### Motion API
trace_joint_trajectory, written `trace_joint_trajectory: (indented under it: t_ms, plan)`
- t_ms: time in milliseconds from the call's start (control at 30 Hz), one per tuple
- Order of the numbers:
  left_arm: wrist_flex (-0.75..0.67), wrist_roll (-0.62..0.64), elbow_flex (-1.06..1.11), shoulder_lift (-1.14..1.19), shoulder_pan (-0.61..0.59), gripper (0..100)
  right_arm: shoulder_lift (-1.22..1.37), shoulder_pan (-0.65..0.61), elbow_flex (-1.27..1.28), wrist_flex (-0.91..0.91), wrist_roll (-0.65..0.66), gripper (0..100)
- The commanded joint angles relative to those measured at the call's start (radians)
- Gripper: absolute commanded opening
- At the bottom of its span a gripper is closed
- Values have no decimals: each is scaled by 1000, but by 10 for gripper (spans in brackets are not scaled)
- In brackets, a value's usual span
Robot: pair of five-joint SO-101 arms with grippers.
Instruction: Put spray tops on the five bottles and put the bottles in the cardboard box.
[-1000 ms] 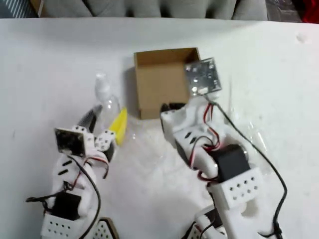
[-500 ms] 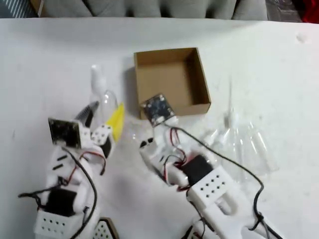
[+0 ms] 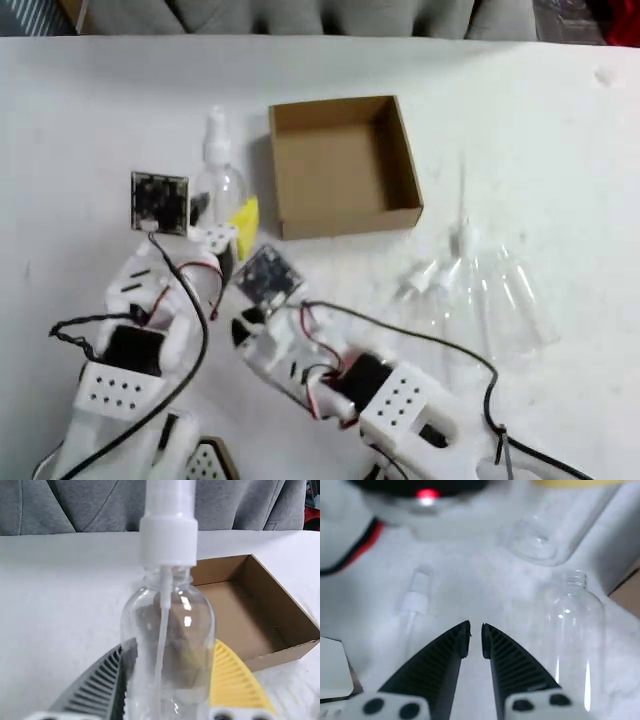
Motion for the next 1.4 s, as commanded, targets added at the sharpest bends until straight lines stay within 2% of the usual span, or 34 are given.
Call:
trace_joint_trajectory:
  t_ms: [0,200,367,533,633,833,933,1133,1367]
  plan:
    - [-44,15,-26,2,-2,94,-90,-33,29,-91,8,15]
    - [-37,15,-15,1,-1,94,-335,-27,150,-219,-58,15]
    - [-18,15,-17,-1,2,94,-449,-8,249,-344,-61,15]
    - [63,14,-14,-116,68,94,-412,-5,273,-438,-61,15]
    - [112,14,-9,-219,81,94,-363,-4,272,-486,-61,15]
    - [120,14,71,-375,81,93,-266,50,270,-587,-61,15]
    - [163,15,77,-437,96,55,-231,73,270,-638,-60,15]
    - [232,15,84,-518,145,60,-219,130,256,-647,-61,15]
    - [227,15,110,-530,145,60,-213,211,230,-648,-61,15]
